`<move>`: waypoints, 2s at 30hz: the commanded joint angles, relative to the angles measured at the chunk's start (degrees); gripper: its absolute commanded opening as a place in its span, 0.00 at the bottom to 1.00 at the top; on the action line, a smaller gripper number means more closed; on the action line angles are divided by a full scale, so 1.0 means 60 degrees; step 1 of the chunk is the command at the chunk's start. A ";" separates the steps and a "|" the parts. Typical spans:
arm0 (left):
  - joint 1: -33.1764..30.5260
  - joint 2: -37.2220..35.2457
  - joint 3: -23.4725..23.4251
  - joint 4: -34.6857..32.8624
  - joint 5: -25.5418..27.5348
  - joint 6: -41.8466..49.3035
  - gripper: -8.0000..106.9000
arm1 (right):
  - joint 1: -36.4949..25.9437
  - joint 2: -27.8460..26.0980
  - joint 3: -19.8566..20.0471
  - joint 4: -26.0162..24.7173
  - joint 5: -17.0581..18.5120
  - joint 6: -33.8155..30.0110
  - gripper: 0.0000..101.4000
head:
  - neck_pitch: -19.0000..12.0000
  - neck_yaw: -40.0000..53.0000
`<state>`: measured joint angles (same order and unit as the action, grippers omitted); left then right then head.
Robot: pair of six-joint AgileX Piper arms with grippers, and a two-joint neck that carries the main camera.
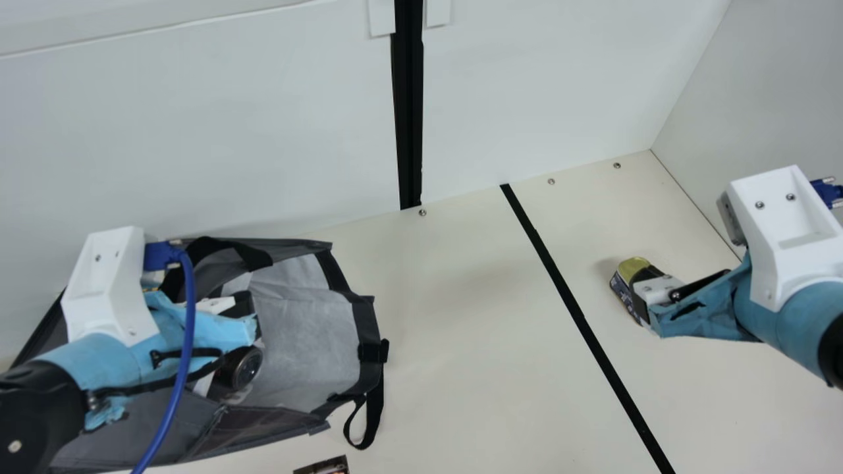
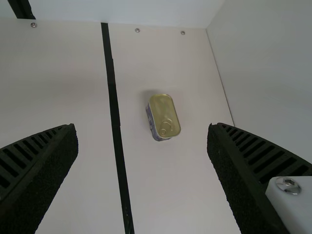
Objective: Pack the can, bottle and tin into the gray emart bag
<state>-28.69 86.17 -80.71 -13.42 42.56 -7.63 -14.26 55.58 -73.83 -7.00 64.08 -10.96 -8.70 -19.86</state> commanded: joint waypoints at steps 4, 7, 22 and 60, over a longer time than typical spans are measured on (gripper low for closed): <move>0.0000 0.0000 0.0000 0.0000 0.0000 0.0000 0.16 | -0.0145 -0.0123 0.0094 0.0197 0.0159 -0.0232 0.90 | -0.0216 -0.0023; 0.0000 0.0000 0.0000 0.0000 0.0000 0.0000 0.16 | -0.0208 -0.0192 0.0134 0.0364 0.0243 -0.0350 0.90 | -0.0216 -0.0023; 0.0000 0.0000 0.0000 0.0000 0.0000 0.0000 0.16 | 0.0090 -0.0537 0.0332 0.0557 0.0715 -0.0471 0.90 | -0.0216 -0.0023; 0.0000 0.0000 0.0000 0.0000 0.0000 0.0000 0.16 | 0.0395 0.0627 -0.0056 0.0222 0.0134 -0.0214 0.90 | -0.0216 -0.0023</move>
<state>-28.69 86.17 -80.71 -13.42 42.56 -7.63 -11.79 59.04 -74.05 -5.88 65.14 -11.89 -8.70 -19.86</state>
